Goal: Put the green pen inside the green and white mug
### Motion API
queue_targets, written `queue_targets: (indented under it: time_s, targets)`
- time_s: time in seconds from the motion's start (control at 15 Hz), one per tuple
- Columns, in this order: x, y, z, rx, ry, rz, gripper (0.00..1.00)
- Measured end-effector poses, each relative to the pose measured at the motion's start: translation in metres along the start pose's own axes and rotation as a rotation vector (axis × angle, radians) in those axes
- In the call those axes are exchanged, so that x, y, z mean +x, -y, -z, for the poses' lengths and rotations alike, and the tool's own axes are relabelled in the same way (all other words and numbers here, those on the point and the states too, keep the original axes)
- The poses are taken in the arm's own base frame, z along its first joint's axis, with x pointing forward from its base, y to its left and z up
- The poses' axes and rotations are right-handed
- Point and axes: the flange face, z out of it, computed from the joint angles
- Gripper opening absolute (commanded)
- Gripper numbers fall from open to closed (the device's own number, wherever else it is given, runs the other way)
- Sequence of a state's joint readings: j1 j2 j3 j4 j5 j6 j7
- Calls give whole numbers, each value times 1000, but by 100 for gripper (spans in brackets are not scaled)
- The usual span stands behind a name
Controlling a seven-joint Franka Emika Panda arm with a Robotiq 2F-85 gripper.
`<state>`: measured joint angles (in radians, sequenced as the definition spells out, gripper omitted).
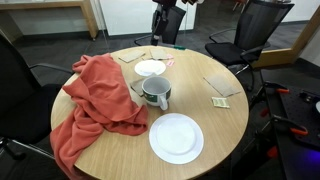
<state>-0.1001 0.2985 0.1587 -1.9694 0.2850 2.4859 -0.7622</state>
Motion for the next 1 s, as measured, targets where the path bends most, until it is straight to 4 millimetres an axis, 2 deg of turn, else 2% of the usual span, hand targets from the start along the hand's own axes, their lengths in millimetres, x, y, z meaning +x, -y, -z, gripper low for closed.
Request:
queue_targets:
  time_s: [0.47,1.0]
  targets:
    - [-6,-6,-6,192,-164,290,3]
    - [-17,-1,-19,456,-268,573,3]
